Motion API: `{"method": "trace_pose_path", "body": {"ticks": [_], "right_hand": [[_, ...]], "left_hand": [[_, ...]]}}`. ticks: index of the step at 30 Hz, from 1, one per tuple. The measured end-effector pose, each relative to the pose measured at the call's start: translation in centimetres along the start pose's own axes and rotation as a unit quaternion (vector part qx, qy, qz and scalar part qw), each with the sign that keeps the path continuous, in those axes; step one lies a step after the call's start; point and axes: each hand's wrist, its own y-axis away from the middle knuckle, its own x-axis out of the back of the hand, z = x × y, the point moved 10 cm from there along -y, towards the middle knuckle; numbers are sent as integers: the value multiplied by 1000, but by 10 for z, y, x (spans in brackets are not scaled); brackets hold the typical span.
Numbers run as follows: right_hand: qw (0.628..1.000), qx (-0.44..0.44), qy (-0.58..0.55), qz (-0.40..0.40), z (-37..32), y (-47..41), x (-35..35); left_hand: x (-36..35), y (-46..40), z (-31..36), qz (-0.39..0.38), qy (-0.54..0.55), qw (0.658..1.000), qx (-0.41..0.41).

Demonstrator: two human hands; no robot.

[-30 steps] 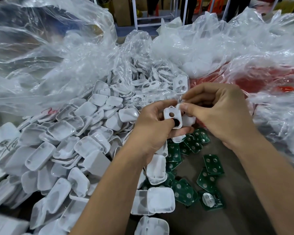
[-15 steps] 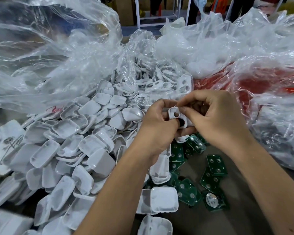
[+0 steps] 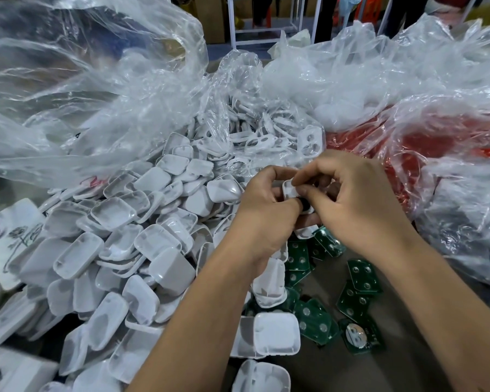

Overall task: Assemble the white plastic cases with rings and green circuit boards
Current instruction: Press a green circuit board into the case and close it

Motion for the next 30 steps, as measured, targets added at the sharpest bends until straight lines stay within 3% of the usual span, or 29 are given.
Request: {"method": "trace_pose_path", "body": {"ticks": [30], "right_hand": [[998,-22,12,-61,8,-4,-8]], "left_hand": [[-2,-2,-1,-21,-13,1000,-1]]}}
